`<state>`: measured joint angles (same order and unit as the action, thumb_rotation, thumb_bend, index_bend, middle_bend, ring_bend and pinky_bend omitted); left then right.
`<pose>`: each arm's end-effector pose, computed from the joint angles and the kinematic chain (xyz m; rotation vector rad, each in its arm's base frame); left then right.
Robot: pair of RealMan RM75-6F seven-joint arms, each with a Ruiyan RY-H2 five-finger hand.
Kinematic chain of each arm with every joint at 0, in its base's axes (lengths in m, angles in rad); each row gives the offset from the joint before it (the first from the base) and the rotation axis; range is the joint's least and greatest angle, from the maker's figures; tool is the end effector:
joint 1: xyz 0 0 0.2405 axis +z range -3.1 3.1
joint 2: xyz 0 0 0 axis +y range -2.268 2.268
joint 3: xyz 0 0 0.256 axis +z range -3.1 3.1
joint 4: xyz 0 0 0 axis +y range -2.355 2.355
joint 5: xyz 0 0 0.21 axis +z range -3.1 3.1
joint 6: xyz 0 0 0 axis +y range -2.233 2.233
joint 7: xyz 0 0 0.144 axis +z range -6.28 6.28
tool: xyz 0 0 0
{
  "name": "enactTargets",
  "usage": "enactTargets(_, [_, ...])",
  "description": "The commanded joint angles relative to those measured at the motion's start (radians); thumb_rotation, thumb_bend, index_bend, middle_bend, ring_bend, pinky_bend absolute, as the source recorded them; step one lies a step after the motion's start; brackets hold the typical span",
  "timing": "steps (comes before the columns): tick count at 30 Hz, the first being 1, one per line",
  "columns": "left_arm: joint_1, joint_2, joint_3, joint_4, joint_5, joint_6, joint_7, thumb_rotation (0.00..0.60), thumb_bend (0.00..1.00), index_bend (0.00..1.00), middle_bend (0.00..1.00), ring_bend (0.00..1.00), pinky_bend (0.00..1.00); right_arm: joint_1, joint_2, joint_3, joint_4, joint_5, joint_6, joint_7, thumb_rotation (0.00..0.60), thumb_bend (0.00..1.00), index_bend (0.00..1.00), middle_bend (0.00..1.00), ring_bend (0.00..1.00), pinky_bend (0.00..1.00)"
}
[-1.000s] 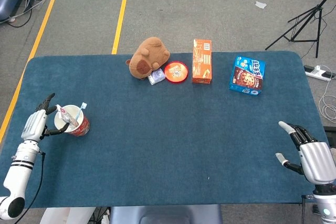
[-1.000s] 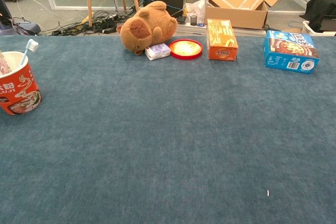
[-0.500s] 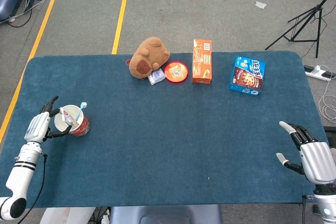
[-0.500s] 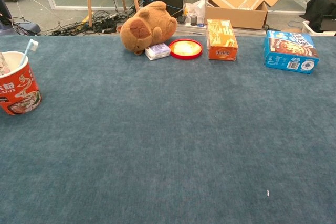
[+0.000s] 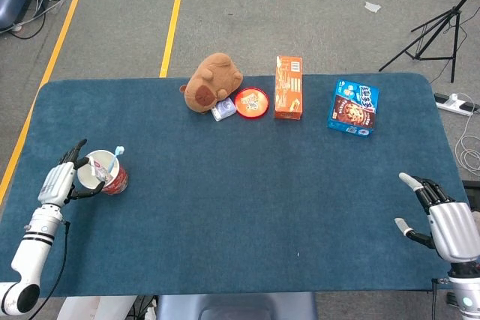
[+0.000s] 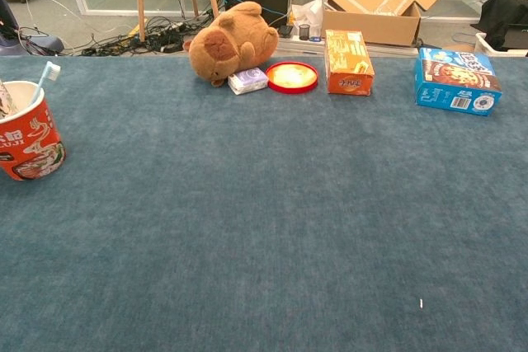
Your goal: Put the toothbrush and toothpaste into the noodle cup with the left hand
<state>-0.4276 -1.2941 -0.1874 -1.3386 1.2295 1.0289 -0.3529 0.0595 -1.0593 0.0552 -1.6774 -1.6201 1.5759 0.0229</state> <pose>-0.3084 0.3207 0.1076 -1.3132 -1.3082 -1.0511 -0.2854 -0.1723 0.1779 1.4124 -0.8204 1.0355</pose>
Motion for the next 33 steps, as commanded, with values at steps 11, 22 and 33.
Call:
enactTargets(11, [0.001,0.005,0.0,-0.002,-0.006,-0.012,-0.002,0.6,0.38,0.54,0.0,0.0,0.0,-0.001,-0.002,-0.001,0.005,0.001,0.001,0.005,0.6,0.16,0.19,0.26,0.24,0.6])
enactTargets(22, [-0.002,0.005,-0.001,-0.001,-0.014,-0.023,0.007,0.6,0.38,0.49,0.0,0.0,0.0,0.0,-0.005,-0.002,0.009,0.002,-0.002,0.008,0.6,0.16,0.19,0.26,0.24,0.6])
enactTargets(33, [-0.003,0.007,-0.006,-0.006,-0.023,-0.029,0.012,0.6,0.38,0.44,0.0,0.0,0.0,-0.001,-0.006,-0.002,0.011,0.001,-0.001,0.01,0.6,0.16,0.19,0.26,0.24,0.6])
